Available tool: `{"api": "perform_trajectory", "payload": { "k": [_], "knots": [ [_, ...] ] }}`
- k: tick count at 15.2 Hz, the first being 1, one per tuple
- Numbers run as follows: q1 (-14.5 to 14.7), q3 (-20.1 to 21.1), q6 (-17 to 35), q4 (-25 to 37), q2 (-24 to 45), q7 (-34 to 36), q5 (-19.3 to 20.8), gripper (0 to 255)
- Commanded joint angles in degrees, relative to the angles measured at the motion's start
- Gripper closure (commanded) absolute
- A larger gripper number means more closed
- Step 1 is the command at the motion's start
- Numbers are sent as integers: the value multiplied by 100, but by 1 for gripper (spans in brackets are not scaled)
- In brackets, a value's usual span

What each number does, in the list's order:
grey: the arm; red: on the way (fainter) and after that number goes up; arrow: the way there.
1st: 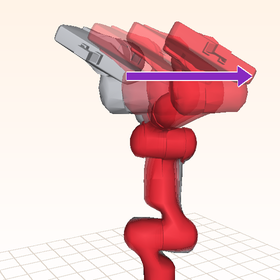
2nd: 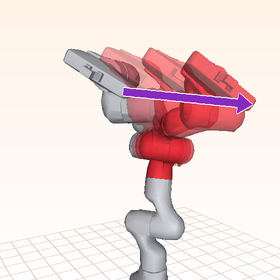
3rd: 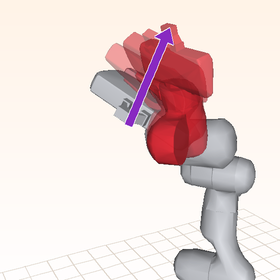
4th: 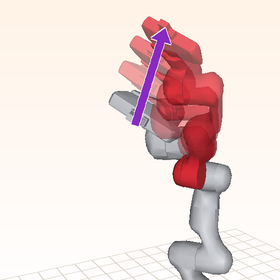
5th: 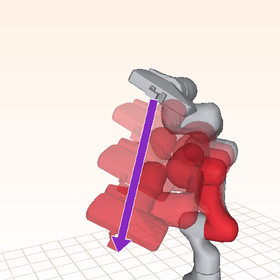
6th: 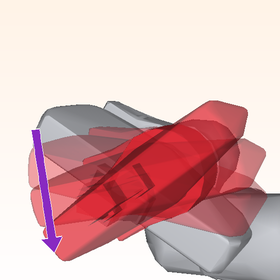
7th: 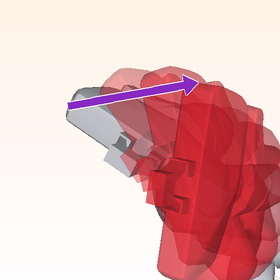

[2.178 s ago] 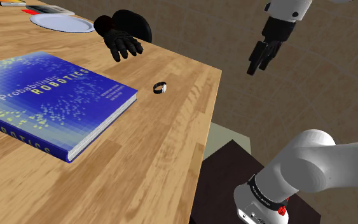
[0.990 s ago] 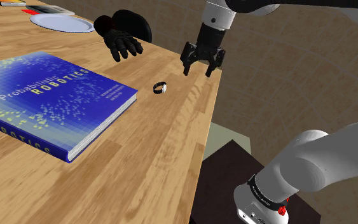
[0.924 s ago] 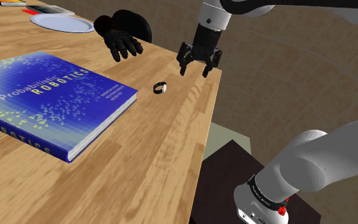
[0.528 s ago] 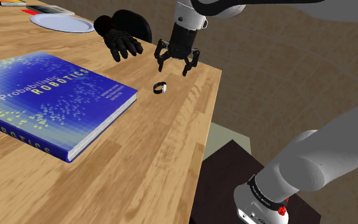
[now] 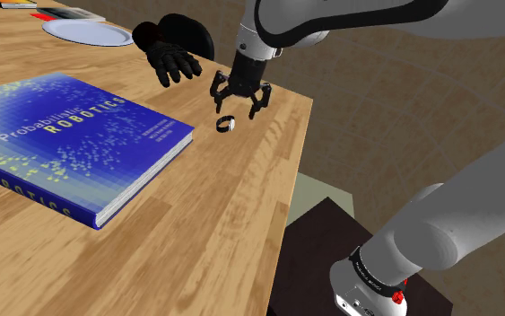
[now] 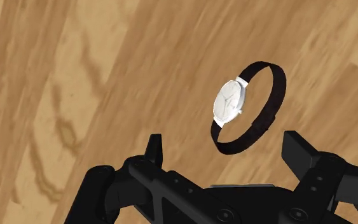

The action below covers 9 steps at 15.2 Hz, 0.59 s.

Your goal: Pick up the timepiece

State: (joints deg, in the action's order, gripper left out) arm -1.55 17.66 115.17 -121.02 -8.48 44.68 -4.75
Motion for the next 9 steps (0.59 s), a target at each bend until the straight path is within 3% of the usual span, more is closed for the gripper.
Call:
{"api": "perform_trajectory", "payload": {
  "k": [1,2,9],
  "knots": [
    [1,0,57,-60,-6,-4,-4,0],
    [1,0,58,-67,-12,-5,-5,255],
    [2,2,55,-61,-9,-1,-4,255]
  ]
}}
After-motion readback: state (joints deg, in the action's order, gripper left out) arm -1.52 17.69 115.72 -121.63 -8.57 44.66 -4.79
